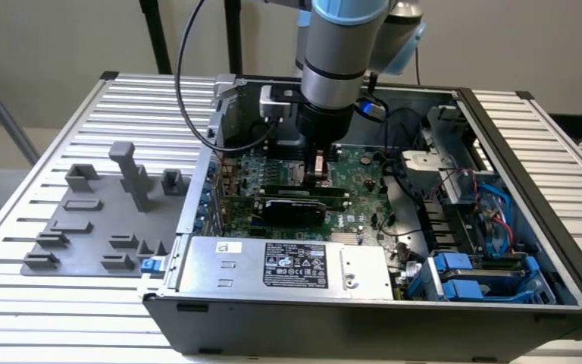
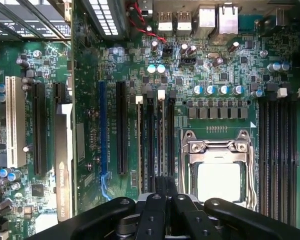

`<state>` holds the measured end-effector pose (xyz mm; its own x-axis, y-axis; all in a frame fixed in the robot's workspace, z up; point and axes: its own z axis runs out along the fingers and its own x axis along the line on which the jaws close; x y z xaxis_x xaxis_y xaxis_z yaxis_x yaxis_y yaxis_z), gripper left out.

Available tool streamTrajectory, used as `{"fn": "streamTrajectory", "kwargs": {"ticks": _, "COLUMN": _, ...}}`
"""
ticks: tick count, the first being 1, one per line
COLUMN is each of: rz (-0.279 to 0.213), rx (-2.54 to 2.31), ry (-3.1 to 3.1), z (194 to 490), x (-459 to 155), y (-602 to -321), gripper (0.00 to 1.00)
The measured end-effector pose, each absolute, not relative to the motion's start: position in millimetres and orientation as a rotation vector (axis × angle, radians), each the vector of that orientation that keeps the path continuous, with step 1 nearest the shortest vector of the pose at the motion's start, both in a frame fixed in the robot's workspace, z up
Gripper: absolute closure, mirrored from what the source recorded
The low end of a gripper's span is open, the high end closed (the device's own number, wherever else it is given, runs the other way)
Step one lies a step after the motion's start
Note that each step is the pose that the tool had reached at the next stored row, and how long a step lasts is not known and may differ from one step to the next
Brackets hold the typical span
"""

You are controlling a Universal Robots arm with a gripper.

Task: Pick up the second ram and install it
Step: 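Press down the second ram until it locks into place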

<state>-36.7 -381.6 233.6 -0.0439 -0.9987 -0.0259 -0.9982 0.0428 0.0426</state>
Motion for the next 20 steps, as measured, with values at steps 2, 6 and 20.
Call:
{"fn": "streamTrajectory", "kwargs": {"ticks": 2, "rz": -0.075, "rx": 2.165, "ry": -2.261, "z": 232.3, "x": -37.0, "y": -381.6, "gripper": 1.0}}
{"fn": "streamTrajectory", "kwargs": {"ticks": 6, "rz": -0.069, "rx": 2.167, "ry": -2.263, "z": 227.1, "x": -38.5, "y": -381.8, "gripper": 1.0}}
{"fn": "streamTrajectory", "kwargs": {"ticks": 20, "rz": -0.067, "rx": 2.169, "ry": -2.265, "z": 242.8, "x": -39.4, "y": -381.6, "gripper": 1.0}}
